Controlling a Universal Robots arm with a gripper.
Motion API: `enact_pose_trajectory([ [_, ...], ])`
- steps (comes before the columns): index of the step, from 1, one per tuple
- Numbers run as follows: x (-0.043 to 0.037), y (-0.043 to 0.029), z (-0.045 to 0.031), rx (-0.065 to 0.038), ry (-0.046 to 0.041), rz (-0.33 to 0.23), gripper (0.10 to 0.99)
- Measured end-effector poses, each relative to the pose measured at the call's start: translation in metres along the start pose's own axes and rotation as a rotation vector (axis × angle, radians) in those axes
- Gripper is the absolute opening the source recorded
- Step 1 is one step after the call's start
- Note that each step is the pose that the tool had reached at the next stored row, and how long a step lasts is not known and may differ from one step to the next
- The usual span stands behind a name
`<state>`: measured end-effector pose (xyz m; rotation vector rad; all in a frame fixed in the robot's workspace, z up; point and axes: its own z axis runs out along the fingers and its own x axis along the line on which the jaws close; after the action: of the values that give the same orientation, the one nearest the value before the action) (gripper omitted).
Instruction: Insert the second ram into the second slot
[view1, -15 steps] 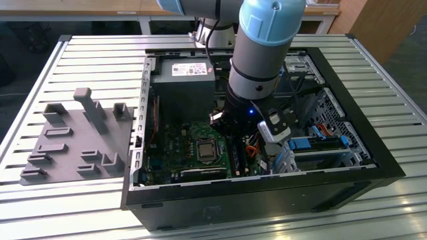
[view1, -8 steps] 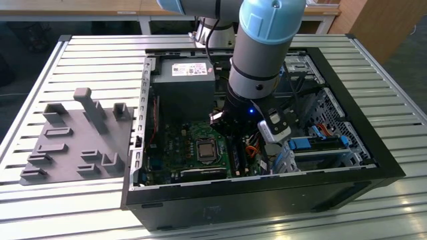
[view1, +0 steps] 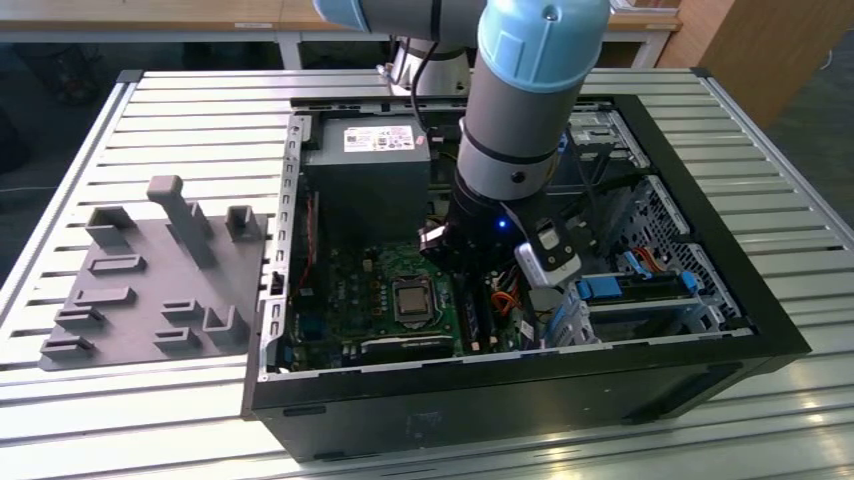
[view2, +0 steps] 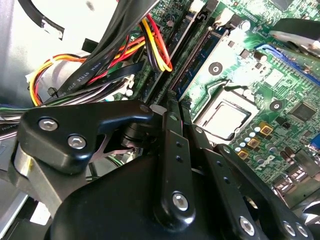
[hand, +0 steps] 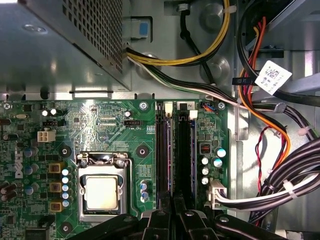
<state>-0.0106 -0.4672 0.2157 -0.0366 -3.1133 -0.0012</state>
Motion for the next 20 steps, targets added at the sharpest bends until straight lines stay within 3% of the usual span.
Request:
enact_pose_trajectory([
  [7, 0.0000, 0.0000, 0.0008, 0.000, -0.0001, 0.000, 0.145],
  [8, 0.0000, 0.0001, 0.0005, 0.000, -0.0002, 0.000, 0.208],
  [17, 0.0004, 0.0000, -0.0119, 0.000, -0.0001, 0.000, 0.208],
  [20, 0.0004, 0.0001, -0.0140, -0.001, -0.0002, 0.000, 0.129],
])
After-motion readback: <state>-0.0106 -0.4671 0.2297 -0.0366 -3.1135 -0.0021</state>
